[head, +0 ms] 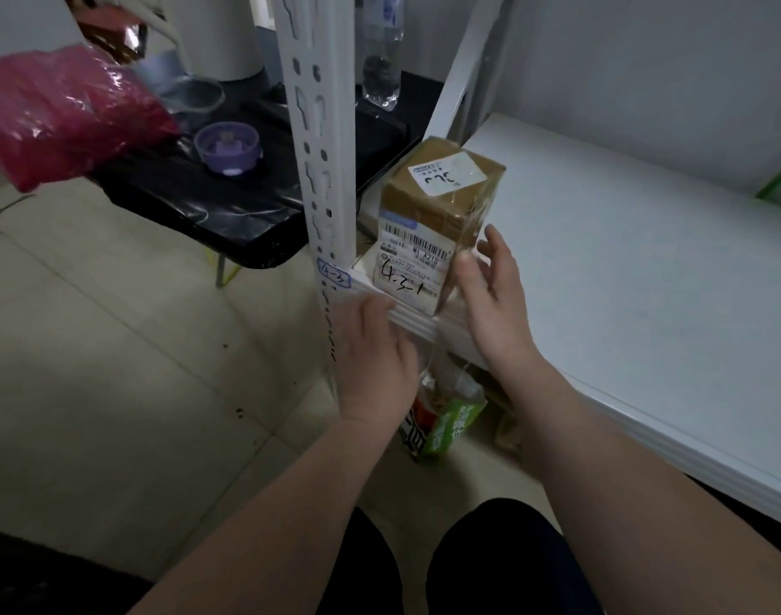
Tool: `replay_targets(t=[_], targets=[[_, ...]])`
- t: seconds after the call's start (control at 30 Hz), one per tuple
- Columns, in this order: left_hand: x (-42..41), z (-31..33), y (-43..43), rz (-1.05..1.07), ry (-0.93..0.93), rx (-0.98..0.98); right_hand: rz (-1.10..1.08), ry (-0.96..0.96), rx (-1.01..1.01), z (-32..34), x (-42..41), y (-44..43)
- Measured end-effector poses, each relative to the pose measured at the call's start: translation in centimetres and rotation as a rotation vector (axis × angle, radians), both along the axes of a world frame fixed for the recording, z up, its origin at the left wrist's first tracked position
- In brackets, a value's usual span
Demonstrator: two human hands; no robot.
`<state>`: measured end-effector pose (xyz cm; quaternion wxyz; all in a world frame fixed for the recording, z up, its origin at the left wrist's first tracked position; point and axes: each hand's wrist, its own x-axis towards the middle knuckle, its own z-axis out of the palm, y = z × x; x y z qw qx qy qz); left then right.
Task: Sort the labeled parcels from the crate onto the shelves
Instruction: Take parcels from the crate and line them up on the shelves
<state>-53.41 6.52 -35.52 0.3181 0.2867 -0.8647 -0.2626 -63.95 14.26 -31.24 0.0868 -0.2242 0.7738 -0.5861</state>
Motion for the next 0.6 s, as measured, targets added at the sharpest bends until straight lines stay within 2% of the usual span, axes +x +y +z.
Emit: replay_targets(t=[0.1,0.27,0.6], targets=[[0.5,-0.8,0.6,-0.178,-0.14,-0.098,-0.016,0.009,0.0,-0.1,0.1,0.2],[0.7,-2.0,0.6,-0.248,-0.364,-0.134,0.01,0.074,0.101,-0.5,-0.5,0.0],[0.0,-2.2,-0.1,-0.22,-0.398,-0.119,0.049,0.147,0.303,-1.3,-1.2,-0.2]])
